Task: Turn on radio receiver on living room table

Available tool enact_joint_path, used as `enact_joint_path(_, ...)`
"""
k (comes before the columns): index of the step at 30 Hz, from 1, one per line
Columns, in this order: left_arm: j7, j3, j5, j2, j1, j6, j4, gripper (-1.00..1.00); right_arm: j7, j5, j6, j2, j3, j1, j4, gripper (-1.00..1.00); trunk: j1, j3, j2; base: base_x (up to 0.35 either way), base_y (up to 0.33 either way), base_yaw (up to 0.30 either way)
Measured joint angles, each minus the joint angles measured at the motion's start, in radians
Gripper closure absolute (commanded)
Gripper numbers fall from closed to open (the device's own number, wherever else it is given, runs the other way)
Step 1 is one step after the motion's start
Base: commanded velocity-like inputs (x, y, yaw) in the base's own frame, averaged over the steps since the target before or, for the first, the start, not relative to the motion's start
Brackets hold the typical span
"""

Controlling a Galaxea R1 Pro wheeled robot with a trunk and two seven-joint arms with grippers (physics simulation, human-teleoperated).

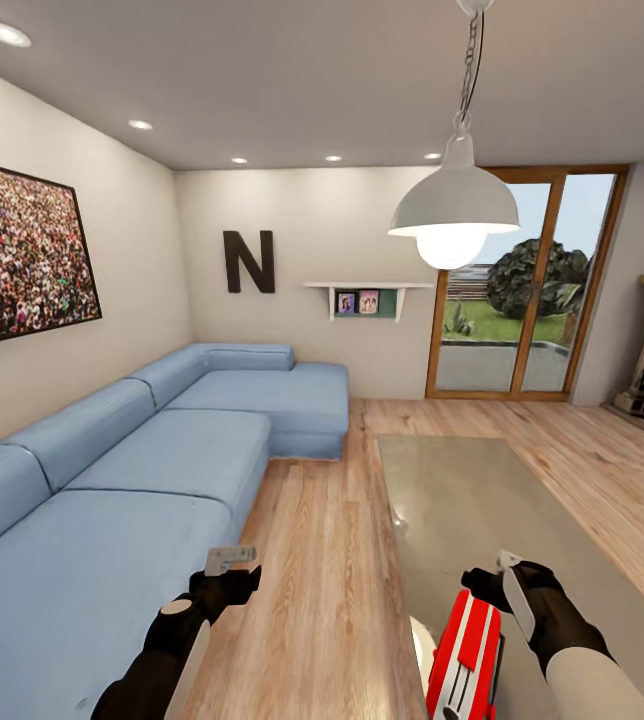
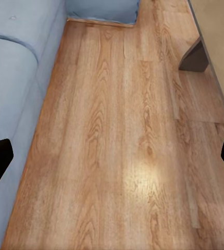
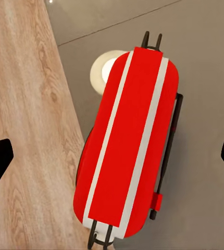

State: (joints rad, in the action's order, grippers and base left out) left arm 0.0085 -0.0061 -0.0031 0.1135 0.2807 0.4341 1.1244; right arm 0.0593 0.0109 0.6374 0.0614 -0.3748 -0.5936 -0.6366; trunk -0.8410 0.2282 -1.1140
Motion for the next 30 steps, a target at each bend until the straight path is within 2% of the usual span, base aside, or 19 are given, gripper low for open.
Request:
enact_joint_path(6, -0.001, 0.000, 0.000, 0.000, 0.000, 0.001, 0.000, -1.00, 0.008, -0.003, 0.002, -0.001, 0.012, 0.000, 0.000, -1.00, 0.000, 0.000, 0.000, 0.000, 0.000, 0.000)
enact_joint_path(11, -0.001, 0.000, 0.000, 0.001, 0.000, 0.001, 0.000, -1.00, 0.010, -0.002, 0.001, -0.002, 0.091, 0.000, 0.001, -1.00, 0.000, 0.000, 0.000, 0.000, 0.000, 0.000)
enact_joint_path(16, -0.001, 0.000, 0.000, 0.001, 0.000, 0.001, 0.000, -1.00, 0.008, 0.000, -0.002, -0.002, 0.134, 0.000, 0.001, -1.00, 0.000, 0.000, 0.000, 0.000, 0.000, 0.000)
enact_joint_path(19, -0.001, 0.000, 0.000, 0.002, 0.000, 0.001, 0.000, -1.00, 0.008, 0.000, -0.002, -0.002, 0.137, 0.000, 0.002, -1.00, 0.000, 0.000, 0.000, 0.000, 0.000, 0.000)
enact_joint_path(30, 0.002, -0.001, -0.002, 0.001, 0.000, 0.000, 0.000, -1.00, 0.007, 0.004, -0.003, -0.002, 0.127, 0.000, 0.002, -1.00, -0.042, 0.034, -0.077, 0.000, 0.000, 0.000)
